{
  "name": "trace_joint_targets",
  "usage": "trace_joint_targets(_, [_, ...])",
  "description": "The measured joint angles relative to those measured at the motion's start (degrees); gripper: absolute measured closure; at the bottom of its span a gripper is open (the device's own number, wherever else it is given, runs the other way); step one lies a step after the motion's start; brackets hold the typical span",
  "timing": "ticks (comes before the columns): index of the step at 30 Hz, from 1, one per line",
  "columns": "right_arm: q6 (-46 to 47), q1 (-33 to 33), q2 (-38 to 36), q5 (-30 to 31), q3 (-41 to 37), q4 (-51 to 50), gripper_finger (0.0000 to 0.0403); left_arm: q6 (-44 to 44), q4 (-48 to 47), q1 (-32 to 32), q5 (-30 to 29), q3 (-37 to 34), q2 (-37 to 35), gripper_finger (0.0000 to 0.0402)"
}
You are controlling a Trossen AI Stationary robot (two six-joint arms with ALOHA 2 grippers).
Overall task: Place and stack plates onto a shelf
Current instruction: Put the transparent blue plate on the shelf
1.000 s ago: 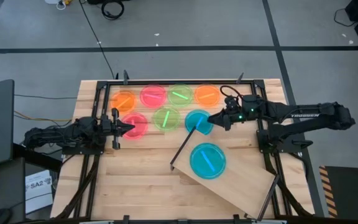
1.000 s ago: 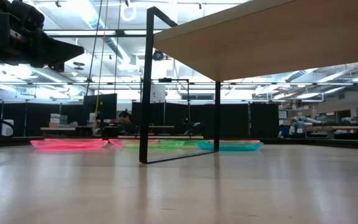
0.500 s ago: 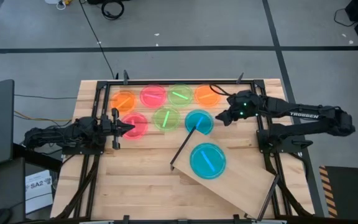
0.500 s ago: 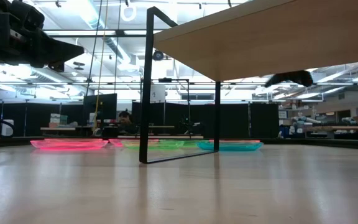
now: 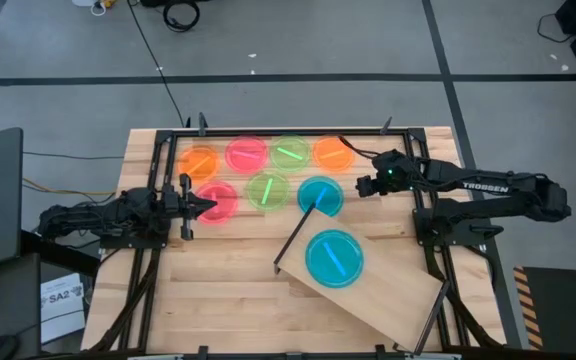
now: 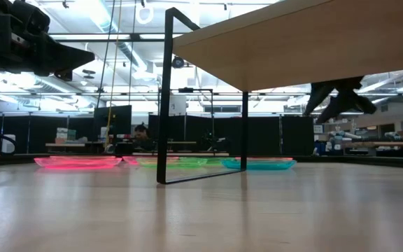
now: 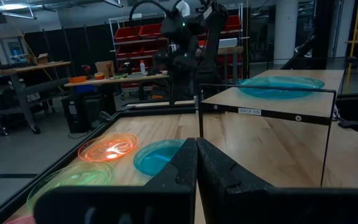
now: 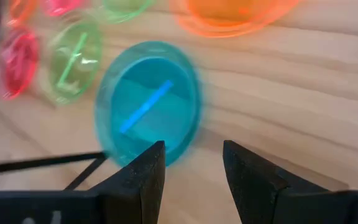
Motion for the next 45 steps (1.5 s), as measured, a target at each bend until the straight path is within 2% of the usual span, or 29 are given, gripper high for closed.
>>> trace_joint_targets(6, [2.33, 0.00, 0.00, 1.11, -2.29, 2.31, 0.0234, 0.00, 0.01, 0.01, 0.00, 0.00, 0.00, 0.0392])
trace_joint_targets(11, [4.94, 0.46, 1.00, 1.08, -5.24, 9.91, 0.0234, 0.00, -0.01, 0.00, 0.00, 0.00, 0.00, 0.0392])
trace_joint_targets(26, [4.88, 0.76, 16.49, 0.26, -6.24, 21.42, 0.0234, 0.02, -0.01, -0.01, 0.01, 0.00, 0.00, 0.0392])
trace_joint_targets(35, [4.79, 0.76, 22.93, -0.58, -6.24, 25.06, 0.0234, 0.02, -0.01, -0.01, 0.00, 0.00, -0.01, 0.0392])
trace_joint_targets(45, [4.66, 0.74, 29.15, -2.87, -6.13, 33.63, 0.0234, 0.02, -0.02, 0.01, 0.00, 0.00, 0.00, 0.0392])
